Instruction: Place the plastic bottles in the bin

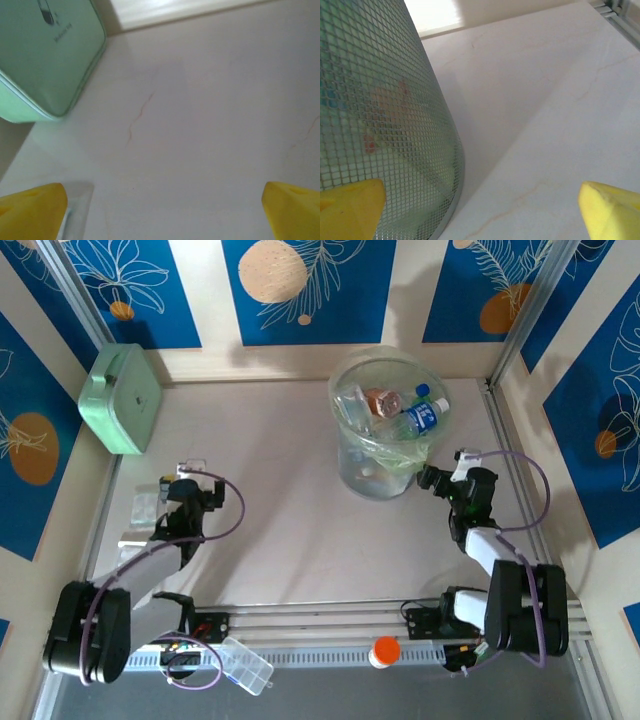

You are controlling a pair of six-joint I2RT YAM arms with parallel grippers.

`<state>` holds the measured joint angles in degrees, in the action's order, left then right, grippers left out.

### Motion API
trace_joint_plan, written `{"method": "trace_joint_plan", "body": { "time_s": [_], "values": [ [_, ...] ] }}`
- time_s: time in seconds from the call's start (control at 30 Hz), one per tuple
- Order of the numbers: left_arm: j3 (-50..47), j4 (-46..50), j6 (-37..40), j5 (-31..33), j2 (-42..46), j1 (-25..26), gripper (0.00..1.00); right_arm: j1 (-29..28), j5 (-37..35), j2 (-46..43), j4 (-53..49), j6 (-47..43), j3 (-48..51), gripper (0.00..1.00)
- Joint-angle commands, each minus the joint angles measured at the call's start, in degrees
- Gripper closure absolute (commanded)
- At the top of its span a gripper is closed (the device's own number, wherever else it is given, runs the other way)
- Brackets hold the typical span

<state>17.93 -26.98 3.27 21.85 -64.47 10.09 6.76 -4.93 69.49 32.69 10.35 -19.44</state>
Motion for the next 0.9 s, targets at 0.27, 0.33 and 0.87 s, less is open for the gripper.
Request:
{"method": "trace_joint_plan", "body": {
  "time_s": [0.27,0.33,0.87],
  "values": [
    [-3.37,-36.15,-1.86,-3.95,-20.72,-2.79,0.01,-3.48,1.89,16.33,23.94,-0.97,1.97,0.01],
    [-4.84,-42.46,-1.58,-6.19,-24.98,-3.14,0.01,-4.16,2.16,17.53,23.38,-1.79,0.62,0.01],
    [3.93,-26.47,0.31,-18.87,-25.36,-5.42,0.01,-6.70,-0.11,17.79,13.45,-4.29,-4.57,0.01]
  ]
}}
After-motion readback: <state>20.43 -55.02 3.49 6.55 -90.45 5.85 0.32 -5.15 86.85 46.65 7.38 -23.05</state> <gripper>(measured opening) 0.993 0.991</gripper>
